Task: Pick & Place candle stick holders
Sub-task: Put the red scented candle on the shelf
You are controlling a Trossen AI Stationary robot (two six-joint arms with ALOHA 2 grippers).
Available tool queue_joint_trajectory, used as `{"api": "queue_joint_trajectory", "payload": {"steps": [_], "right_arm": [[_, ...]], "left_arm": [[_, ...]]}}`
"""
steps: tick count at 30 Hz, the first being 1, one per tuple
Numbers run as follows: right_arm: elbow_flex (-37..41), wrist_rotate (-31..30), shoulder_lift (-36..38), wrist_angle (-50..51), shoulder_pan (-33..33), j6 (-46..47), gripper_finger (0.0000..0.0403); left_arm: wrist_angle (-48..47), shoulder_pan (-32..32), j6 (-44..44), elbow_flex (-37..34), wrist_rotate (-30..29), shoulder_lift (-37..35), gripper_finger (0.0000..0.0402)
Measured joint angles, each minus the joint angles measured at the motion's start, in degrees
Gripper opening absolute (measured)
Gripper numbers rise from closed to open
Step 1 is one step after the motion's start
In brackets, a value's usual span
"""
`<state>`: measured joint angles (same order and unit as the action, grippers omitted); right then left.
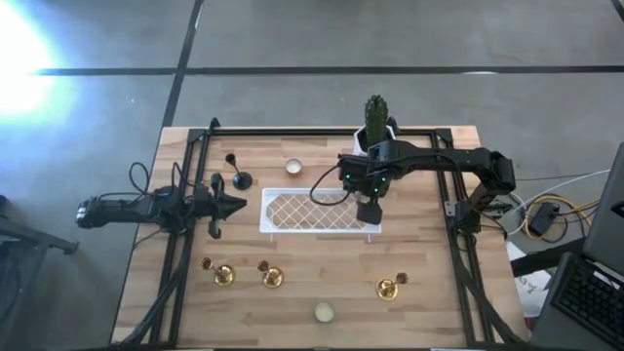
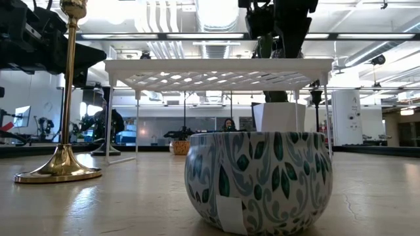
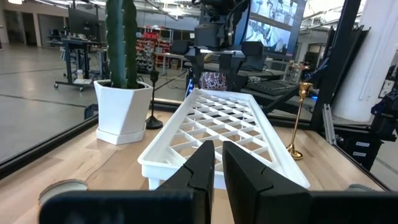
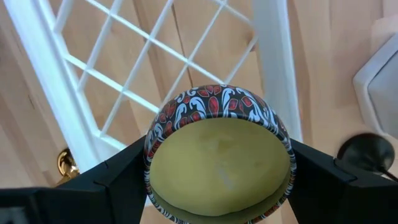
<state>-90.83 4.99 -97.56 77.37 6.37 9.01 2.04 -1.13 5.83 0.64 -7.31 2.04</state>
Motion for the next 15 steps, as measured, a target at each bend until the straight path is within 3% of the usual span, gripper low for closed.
{"api": "queue_joint_trajectory", "payload": {"steps": [15], "right_arm": [[4.1, -3.0, 0.7, -2.2, 0.0, -0.4, 0.029]], "left_arm": [[0.0, 0.0, 0.0, 0.0, 0.0, 0.0, 0.0037]]}}
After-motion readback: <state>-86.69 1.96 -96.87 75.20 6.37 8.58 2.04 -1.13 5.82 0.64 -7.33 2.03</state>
